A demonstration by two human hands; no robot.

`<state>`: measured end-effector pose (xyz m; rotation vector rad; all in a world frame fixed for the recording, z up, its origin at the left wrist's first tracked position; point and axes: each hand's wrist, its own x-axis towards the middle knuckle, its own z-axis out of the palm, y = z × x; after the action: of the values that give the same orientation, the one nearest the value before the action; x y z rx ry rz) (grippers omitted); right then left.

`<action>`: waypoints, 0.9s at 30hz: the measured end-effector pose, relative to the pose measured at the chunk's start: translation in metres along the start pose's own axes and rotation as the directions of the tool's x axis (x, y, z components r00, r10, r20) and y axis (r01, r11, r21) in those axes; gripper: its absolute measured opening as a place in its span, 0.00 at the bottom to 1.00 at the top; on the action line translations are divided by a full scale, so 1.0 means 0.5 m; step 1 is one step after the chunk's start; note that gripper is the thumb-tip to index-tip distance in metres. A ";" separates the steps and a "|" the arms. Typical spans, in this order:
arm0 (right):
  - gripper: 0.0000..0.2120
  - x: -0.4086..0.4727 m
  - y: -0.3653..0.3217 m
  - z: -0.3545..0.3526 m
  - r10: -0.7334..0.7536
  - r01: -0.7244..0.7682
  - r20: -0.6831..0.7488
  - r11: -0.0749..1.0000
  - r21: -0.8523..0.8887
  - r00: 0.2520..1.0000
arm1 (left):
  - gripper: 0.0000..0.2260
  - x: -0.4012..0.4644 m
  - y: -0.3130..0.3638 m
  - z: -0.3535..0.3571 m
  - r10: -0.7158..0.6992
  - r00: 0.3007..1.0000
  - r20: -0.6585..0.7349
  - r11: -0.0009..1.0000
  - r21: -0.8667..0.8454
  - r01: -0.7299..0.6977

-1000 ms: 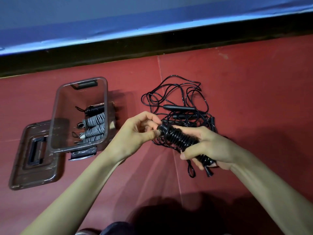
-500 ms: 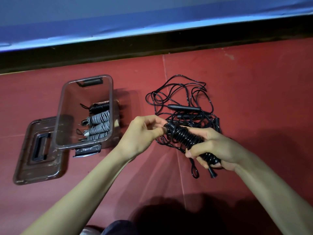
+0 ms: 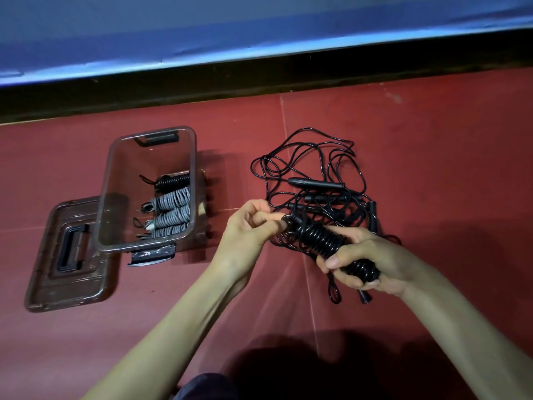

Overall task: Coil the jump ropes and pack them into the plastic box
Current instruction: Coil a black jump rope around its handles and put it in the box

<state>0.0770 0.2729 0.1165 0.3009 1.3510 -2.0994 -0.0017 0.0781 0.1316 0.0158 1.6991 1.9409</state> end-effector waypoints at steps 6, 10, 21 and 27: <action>0.27 -0.004 0.021 0.003 -0.023 0.021 -0.023 0.998 -0.054 0.999 | 0.14 -0.002 0.001 0.000 -0.047 0.999 0.008 0.999 -0.002 0.047; 0.27 -0.006 0.023 0.005 -0.017 0.017 -0.008 1.000 0.010 1.000 | 0.17 -0.002 0.001 0.003 -0.073 0.997 -0.005 0.995 -0.069 0.072; 0.24 0.000 0.028 0.003 0.005 -0.046 0.142 0.956 0.290 0.990 | 0.18 -0.010 0.011 0.006 -0.045 0.999 -0.010 0.998 -0.046 0.045; 0.22 -0.014 0.029 -0.009 0.046 -0.122 0.223 0.932 0.340 0.974 | 0.13 -0.011 0.031 -0.005 0.041 0.989 0.142 0.934 0.346 -0.089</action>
<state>0.0904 0.2754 0.1071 0.2668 0.8203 -2.2229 -0.0042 0.0727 0.1474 0.3317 1.9521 1.6146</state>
